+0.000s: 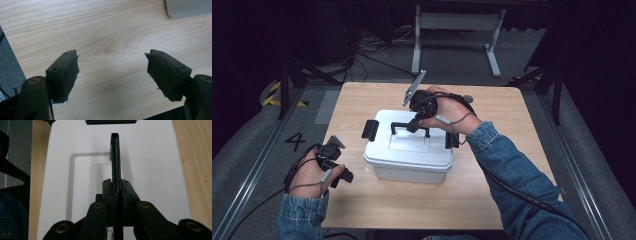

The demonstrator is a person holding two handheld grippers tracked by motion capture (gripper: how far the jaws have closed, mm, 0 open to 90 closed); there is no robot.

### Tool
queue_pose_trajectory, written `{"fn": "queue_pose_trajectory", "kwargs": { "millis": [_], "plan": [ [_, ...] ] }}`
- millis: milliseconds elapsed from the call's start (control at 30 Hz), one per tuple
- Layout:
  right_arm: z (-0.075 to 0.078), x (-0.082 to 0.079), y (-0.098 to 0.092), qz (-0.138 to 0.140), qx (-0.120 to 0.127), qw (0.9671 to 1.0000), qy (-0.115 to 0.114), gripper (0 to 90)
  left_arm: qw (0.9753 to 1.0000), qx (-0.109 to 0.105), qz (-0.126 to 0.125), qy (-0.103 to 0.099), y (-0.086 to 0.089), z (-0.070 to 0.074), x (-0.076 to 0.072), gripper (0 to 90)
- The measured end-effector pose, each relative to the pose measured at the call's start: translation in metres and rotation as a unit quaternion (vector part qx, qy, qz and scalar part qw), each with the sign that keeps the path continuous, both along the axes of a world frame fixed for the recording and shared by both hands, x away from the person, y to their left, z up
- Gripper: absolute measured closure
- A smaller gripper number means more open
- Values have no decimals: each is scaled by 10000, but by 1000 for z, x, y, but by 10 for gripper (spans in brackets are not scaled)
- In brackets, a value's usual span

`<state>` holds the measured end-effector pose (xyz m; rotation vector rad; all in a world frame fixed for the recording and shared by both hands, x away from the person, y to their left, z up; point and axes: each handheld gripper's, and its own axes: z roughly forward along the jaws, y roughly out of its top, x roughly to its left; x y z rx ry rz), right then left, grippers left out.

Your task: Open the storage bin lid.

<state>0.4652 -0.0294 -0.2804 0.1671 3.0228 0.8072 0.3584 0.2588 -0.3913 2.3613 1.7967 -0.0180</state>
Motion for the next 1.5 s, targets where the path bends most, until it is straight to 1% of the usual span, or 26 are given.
{"fn": "queue_pose_trajectory", "kwargs": {
  "millis": [67,167,200,233,367,467,500,567,600,700,733,867,933,1067,1100,1133,1367,1500],
  "plan": [
    [5,-1,-1,-30,65,10000,-40,846,10000,3,3,-6,0,0,0,257],
    [12,-1,-2,9,152,9999,-72,846,10000,-3,16,-1,1,0,0,257],
    [14,-1,-2,2,164,9998,-92,846,10000,-3,16,-1,1,0,0,257],
    [14,-1,-2,2,164,9998,-92,846,10000,-4,24,-42,1,1,0,257],
    [23,-2,-7,-23,219,9996,-177,846,10000,2,14,-32,1,1,0,258],
    [29,-2,-12,-63,262,9994,-202,846,10000,4,19,-18,1,1,0,258],
    [31,-1,-14,-55,310,9992,-251,846,10000,4,12,-17,1,1,0,258],
    [34,-2,-18,-118,340,9990,-250,846,10000,7,10,-13,0,1,0,258],
    [35,-1,-19,-76,344,9990,-278,846,10000,10,8,-9,0,1,0,258],
    [39,-2,-26,-175,347,9988,-298,846,10000,22,-1,-6,0,1,1,257],
    [40,-1,-28,-157,362,9988,-305,846,10000,34,-9,-9,0,1,1,256],
    [45,-1,-40,-310,388,9983,-307,846,10000,20,0,4,-1,1,1,256],
    [48,0,-48,-347,386,9980,-355,845,10000,40,-17,-5,-1,1,2,255],
    [51,0,-64,-477,385,9974,-387,845,10000,55,-14,3,-1,0,2,255],
    [52,0,-68,-547,384,9971,-370,845,10000,63,-13,-2,-2,0,3,253],
    [53,1,-73,-546,409,9969,-383,845,10000,71,-11,2,-2,0,3,253],
    [55,4,-101,-828,463,9947,-387,845,10000,64,17,14,-3,0,2,252],
    [54,5,-117,-1000,486,9931,-376,845,10000,72,12,24,-3,-1,2,253]
  ]
}}
